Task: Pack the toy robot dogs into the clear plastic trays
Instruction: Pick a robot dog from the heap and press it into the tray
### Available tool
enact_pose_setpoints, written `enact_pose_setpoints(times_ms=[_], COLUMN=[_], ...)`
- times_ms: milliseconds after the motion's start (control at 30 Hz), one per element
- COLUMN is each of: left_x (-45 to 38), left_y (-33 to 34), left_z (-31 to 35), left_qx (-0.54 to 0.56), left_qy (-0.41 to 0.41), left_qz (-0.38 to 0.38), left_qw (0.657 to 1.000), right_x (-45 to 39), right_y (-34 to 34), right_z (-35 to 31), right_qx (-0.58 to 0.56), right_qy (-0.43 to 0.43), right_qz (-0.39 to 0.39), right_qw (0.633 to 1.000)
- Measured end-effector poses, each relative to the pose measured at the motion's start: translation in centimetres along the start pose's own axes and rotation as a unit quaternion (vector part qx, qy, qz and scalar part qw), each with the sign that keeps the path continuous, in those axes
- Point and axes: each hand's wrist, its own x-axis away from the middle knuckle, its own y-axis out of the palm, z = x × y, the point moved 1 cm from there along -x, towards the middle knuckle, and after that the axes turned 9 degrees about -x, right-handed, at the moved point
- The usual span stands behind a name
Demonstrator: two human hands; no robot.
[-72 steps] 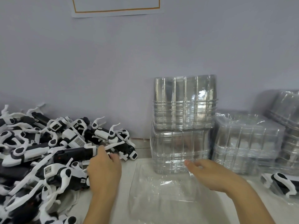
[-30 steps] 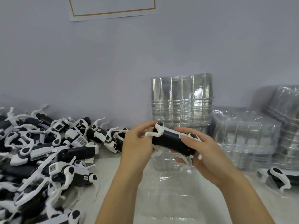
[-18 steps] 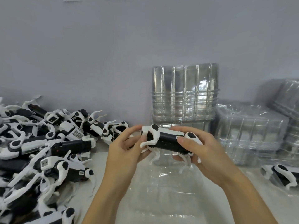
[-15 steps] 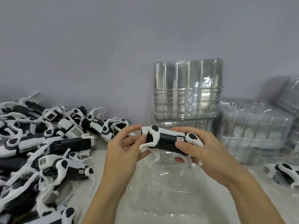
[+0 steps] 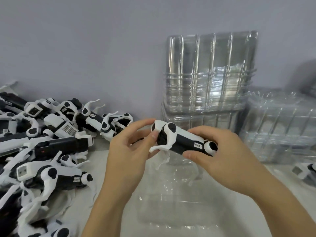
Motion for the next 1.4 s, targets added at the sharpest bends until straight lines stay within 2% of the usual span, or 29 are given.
enact_pose_setpoints(times_ms=[100, 233, 400, 533, 733, 867, 967, 1067, 1167, 1267, 1400], left_x=[-0.4, -0.5, -0.2, 0.2, -0.3, 0.3, -0.2, -1.0, -0.5, 0.5, 0.1], left_y=[-0.9, -1.7, -1.0, -0.6, -0.6, -0.3, 0.7, 1.2, 1.2, 1.3, 1.0], left_z=[-0.9, -3.1, -4.7, -5.5, -6.7, -6.2, -5.4, -5.4, -5.0, -4.4, -5.4], left_qx=[-0.025, -0.059, -0.094, -0.104, -0.052, -0.034, -0.02, -0.024, -0.017, 0.038, 0.043], left_qy=[0.005, -0.035, -0.065, -0.128, -0.194, -0.205, -0.24, -0.279, -0.269, -0.265, -0.241], left_qz=[0.005, 0.03, -0.018, -0.069, -0.008, 0.003, -0.034, -0.108, -0.094, -0.086, -0.063], left_qw=[1.0, 0.997, 0.993, 0.984, 0.98, 0.978, 0.97, 0.954, 0.959, 0.96, 0.968], right_x=[-0.1, -0.2, -0.1, 0.0, -0.1, 0.0, -0.1, -0.1, -0.1, -0.1, -0.2], right_y=[0.8, 1.1, 1.2, 1.4, 1.6, 2.0, 2.3, 2.1, 2.0, 1.9, 2.0], right_z=[0.4, 1.0, 1.6, 1.8, 2.2, 2.5, 2.8, 2.9, 3.0, 3.1, 3.2], right_qx=[0.012, 0.038, 0.068, 0.102, 0.155, 0.141, 0.149, 0.139, 0.124, 0.112, 0.106], right_qy=[0.0, 0.003, 0.007, 0.024, 0.031, 0.052, 0.047, 0.05, 0.058, 0.056, 0.046], right_qz=[0.01, -0.001, -0.018, -0.04, -0.063, -0.078, -0.071, -0.064, -0.07, -0.075, -0.075], right_qw=[1.0, 0.999, 0.998, 0.994, 0.985, 0.986, 0.985, 0.987, 0.988, 0.989, 0.99])
